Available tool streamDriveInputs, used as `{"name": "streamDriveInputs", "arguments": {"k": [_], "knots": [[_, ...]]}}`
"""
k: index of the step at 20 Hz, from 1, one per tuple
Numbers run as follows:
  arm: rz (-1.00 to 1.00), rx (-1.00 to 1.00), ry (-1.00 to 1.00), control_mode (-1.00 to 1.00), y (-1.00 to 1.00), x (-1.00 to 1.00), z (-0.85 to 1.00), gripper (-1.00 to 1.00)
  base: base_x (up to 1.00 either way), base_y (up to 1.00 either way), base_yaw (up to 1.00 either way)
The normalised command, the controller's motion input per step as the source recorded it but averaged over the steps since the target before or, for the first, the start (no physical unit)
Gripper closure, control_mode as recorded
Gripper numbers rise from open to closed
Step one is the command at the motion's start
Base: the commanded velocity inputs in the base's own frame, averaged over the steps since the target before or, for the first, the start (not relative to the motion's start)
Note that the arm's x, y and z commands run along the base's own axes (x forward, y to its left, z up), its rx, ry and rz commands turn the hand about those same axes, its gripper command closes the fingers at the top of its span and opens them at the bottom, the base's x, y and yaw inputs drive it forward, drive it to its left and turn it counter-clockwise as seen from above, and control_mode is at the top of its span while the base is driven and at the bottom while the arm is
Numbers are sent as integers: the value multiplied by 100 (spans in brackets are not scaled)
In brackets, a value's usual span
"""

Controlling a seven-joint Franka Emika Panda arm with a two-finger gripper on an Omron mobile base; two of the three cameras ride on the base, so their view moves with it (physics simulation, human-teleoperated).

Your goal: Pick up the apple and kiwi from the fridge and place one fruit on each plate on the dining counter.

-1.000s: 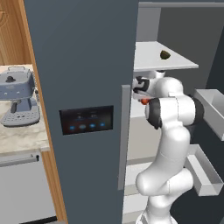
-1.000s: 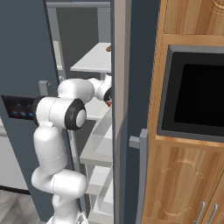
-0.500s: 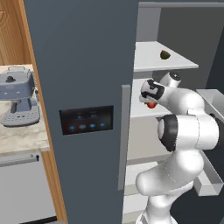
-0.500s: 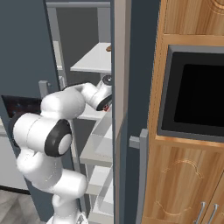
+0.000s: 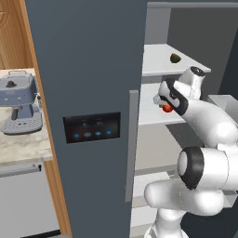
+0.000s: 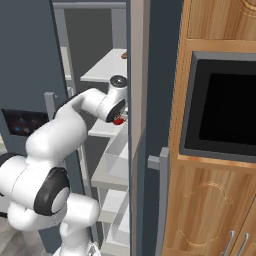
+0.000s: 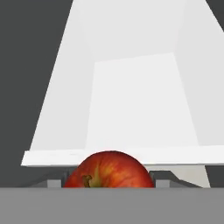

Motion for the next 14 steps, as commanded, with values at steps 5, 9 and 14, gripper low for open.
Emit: {"name": "streamDriveInputs", "arguments": {"k": [5, 9, 14], "knots": [[-6, 0, 14, -100, 0, -69, 43, 100, 0, 0, 0], [-7, 0, 6, -100, 0, -82, 29, 100, 0, 0, 0], [-5, 0, -2, -100, 0, -99, 17, 100, 0, 0, 0]]}}
